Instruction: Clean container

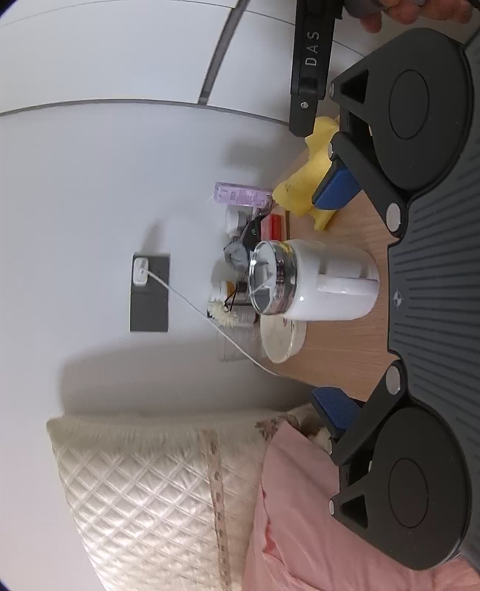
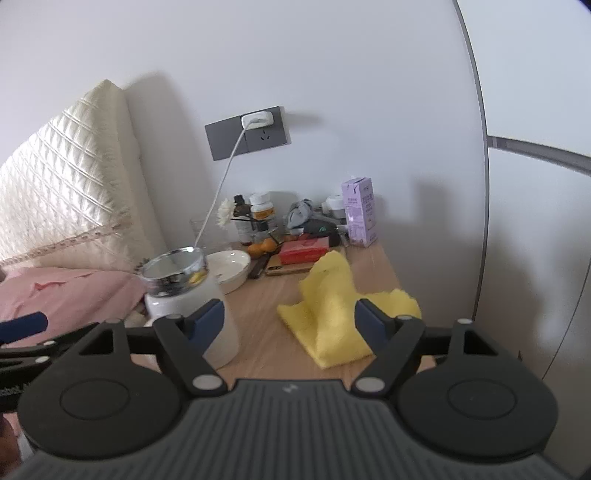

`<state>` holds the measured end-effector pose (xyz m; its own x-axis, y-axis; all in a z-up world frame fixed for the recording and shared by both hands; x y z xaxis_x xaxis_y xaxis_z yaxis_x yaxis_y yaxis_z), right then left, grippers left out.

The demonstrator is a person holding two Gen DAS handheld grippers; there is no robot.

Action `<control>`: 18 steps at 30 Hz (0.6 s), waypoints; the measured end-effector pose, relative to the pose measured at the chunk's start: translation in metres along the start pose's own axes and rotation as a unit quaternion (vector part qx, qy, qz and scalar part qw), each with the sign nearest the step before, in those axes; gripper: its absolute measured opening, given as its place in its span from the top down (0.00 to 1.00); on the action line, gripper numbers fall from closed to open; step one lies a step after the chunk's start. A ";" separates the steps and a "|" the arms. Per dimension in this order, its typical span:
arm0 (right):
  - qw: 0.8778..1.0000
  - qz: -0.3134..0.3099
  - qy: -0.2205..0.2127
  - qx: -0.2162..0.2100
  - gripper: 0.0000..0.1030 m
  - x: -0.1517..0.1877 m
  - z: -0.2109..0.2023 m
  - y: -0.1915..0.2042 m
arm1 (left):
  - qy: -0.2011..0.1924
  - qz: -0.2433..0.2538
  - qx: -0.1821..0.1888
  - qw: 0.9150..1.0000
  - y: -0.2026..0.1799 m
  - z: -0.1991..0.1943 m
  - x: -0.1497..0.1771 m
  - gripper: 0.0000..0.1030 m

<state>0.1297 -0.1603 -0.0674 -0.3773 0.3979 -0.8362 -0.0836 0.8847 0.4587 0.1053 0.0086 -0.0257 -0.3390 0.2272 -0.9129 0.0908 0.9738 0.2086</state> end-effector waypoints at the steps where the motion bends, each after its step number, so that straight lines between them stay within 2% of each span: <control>1: 1.000 0.002 0.003 0.000 0.24 0.001 -0.004 0.001 | 0.004 -0.004 0.002 1.000 0.001 -0.002 0.003 0.01; 2: 1.000 -0.001 0.003 0.001 0.23 0.002 -0.007 0.002 | 0.007 -0.007 0.003 1.000 0.001 -0.005 0.004 0.01; 4: 1.000 -0.007 0.000 0.010 0.16 0.003 -0.014 0.002 | 0.012 -0.010 0.003 1.000 0.001 -0.009 0.007 0.01; 9: 1.000 -0.020 0.003 0.008 0.12 0.009 -0.025 0.006 | 0.028 -0.002 -0.018 0.999 0.000 -0.012 0.011 0.00; 10: 1.000 -0.023 0.001 0.008 0.07 0.010 -0.028 0.007 | 0.028 0.002 -0.027 0.999 0.001 -0.012 0.010 0.00; 13: 1.000 -0.027 -0.003 0.014 0.00 0.010 -0.032 0.007 | 0.030 0.002 -0.033 0.999 0.003 -0.015 0.011 0.00; 18: 0.999 -0.039 0.003 0.019 0.00 0.010 -0.033 0.011 | 0.029 -0.003 -0.032 0.999 0.007 -0.021 0.012 0.00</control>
<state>0.0943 -0.1546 -0.0610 -0.3765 0.3259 -0.8672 -0.0772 0.9218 0.3799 0.0823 0.0189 -0.0281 -0.3940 0.2196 -0.8925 0.0285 0.9735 0.2270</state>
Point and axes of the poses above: each gripper's, at about its wrist camera, not at the fingertips, and z roughly the way its jaws point, y to its left, x to its underside, the point moved 10 cm from there along z, roughly the way its jaws point, and after that the axes turned 14 degrees about z, right-handed, at the moved point
